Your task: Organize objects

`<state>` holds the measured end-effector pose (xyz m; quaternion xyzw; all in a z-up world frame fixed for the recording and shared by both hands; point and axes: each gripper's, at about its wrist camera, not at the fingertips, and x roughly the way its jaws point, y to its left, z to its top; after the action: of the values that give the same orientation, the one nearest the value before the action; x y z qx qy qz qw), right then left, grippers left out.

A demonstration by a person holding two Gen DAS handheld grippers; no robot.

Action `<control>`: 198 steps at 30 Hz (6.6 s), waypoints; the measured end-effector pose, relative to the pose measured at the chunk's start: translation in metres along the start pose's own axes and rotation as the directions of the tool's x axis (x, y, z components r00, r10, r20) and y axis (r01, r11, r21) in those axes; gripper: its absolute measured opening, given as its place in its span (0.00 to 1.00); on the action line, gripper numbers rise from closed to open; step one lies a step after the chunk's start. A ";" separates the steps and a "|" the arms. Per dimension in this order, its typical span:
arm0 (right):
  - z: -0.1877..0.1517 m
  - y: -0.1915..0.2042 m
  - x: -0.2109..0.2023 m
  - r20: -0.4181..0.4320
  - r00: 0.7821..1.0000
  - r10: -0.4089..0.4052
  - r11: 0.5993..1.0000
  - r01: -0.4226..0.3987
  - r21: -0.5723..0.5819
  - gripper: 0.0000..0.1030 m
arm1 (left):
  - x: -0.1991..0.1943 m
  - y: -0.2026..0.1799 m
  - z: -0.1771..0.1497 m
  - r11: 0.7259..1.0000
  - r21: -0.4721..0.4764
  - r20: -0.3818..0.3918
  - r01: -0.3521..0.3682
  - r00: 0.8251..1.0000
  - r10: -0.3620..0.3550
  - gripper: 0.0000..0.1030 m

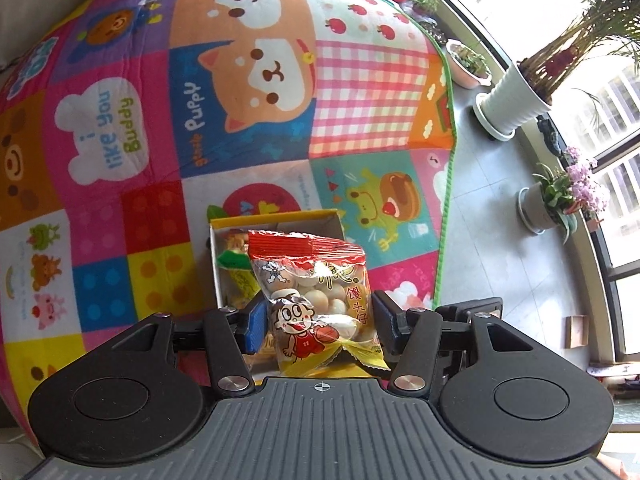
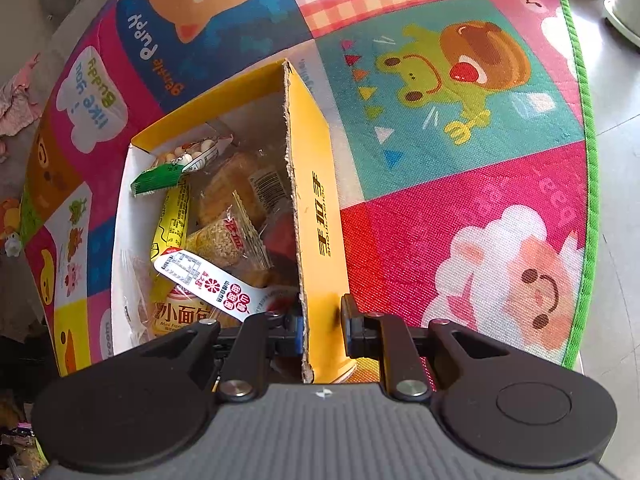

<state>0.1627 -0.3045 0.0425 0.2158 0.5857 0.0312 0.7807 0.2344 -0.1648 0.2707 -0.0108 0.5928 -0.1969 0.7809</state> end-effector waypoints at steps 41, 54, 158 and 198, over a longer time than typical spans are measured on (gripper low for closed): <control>-0.011 0.035 -0.003 0.111 0.991 -0.077 0.964 0.102 -0.246 0.12 | 0.135 0.156 -0.110 0.978 -0.174 0.079 -0.119 0.988 0.134 0.98; 0.101 0.134 0.053 0.276 0.960 -0.052 0.842 0.191 -0.504 0.10 | 0.136 0.271 -0.060 0.926 -0.377 0.223 -0.015 0.969 0.107 1.00; -0.167 0.035 0.032 0.549 0.836 0.028 0.882 0.237 -0.406 1.00 | 0.155 0.140 -0.320 0.907 -0.232 0.534 -0.351 0.734 0.421 1.00; -0.163 0.036 0.034 0.547 0.836 0.037 0.881 0.230 -0.413 1.00 | 0.156 0.140 -0.321 0.909 -0.227 0.536 -0.350 0.734 0.417 1.00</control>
<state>0.0294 -0.2127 -0.0105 -0.0071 0.3279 0.0671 0.9423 0.0110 -0.0164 -0.0030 0.0097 0.3292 0.0142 0.9441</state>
